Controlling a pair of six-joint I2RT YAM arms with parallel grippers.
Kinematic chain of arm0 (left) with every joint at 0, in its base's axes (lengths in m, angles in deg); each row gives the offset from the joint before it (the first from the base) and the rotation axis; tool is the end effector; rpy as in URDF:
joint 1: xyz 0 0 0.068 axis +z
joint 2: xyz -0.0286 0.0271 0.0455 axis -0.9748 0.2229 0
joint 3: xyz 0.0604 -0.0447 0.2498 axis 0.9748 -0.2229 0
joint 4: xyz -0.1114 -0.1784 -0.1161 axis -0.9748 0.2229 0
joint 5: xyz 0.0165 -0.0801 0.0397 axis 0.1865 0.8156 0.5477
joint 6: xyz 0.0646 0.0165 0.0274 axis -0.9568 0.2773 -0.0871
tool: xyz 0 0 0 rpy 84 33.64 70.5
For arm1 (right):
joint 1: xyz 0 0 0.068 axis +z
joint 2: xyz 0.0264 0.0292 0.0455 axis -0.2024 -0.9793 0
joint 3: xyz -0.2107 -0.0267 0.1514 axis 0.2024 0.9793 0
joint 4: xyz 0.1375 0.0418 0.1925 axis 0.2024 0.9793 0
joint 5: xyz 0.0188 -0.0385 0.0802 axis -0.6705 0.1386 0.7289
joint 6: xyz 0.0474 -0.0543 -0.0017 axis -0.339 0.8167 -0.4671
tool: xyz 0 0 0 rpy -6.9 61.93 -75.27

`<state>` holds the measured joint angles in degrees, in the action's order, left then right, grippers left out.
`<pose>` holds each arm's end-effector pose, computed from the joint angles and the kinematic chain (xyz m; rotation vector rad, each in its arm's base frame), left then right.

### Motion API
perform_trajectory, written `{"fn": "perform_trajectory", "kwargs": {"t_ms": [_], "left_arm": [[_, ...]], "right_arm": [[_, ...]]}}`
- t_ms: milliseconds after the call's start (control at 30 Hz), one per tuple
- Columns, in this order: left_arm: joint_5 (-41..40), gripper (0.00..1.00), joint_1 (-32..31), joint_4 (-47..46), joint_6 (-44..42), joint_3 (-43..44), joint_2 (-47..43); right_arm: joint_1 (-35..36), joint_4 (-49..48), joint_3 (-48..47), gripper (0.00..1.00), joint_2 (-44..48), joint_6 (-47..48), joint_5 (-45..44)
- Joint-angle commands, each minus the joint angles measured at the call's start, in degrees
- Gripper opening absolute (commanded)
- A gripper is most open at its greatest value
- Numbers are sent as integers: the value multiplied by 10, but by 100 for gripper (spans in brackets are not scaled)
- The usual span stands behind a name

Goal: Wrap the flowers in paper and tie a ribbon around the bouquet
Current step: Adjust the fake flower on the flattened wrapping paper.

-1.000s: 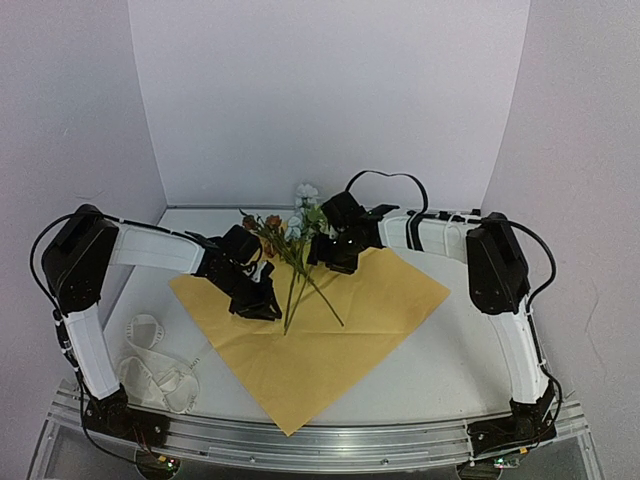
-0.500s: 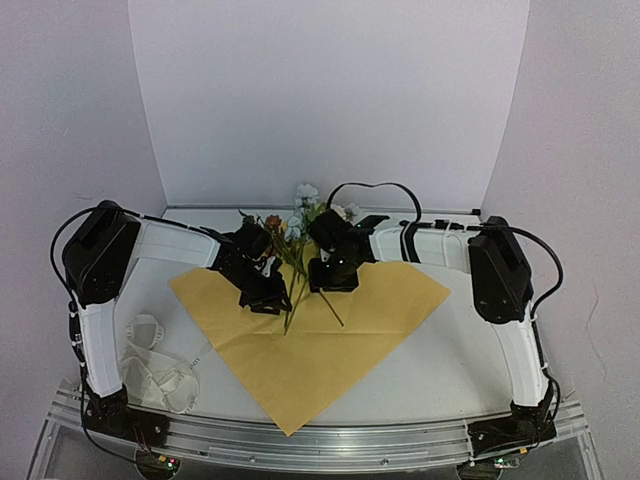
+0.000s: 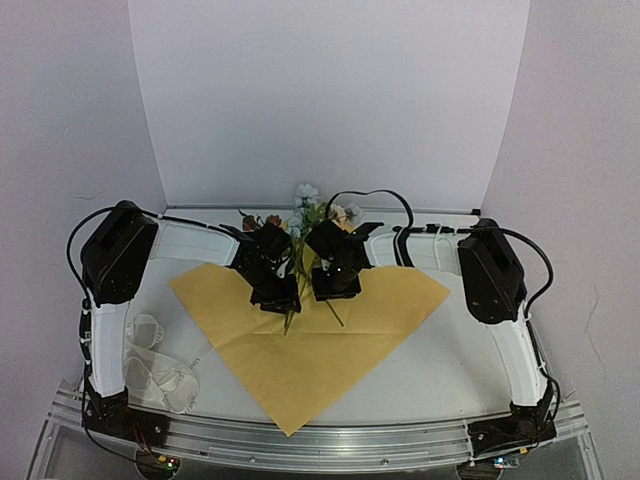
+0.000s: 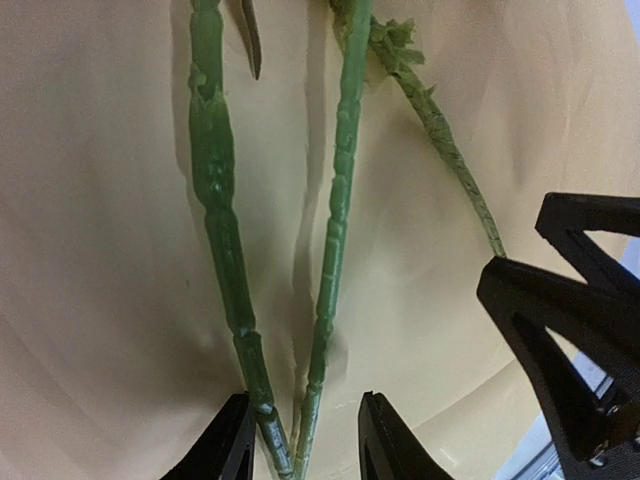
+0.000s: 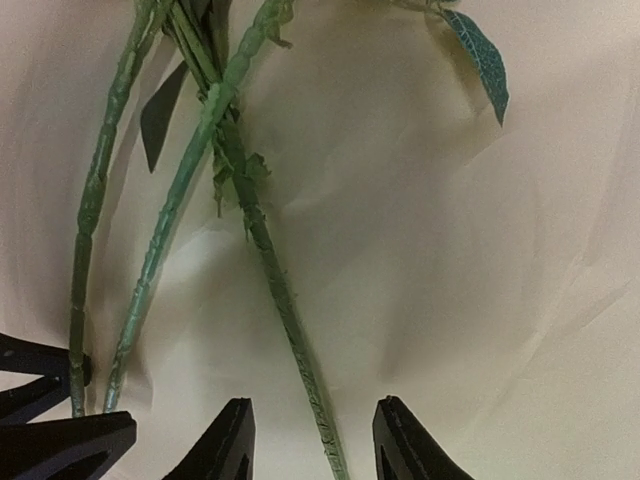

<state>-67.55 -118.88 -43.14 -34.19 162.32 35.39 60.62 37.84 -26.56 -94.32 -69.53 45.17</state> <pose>0.2903 -0.2818 0.1250 0.3101 2.8950 -0.6988 0.3127 0.3561 0.1401 -0.4056 2.6953 0.3989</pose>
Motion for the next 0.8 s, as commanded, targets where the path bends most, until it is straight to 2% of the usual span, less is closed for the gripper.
{"fn": "perform_trajectory", "kwargs": {"t_ms": [0,167,433,767], "left_arm": [[-30,38,-5,33,-5,40,23],[-31,35,-7,39,0,50,37],[-17,27,-7,32,9,41,43],[13,16,-7,3,25,14,43]], "right_arm": [[6,10,0,43,-11,6,-14],[7,19,3,40,-9,-17,5],[21,19,62,30,8,-66,6],[28,18,48,1,20,-105,-8]]}}
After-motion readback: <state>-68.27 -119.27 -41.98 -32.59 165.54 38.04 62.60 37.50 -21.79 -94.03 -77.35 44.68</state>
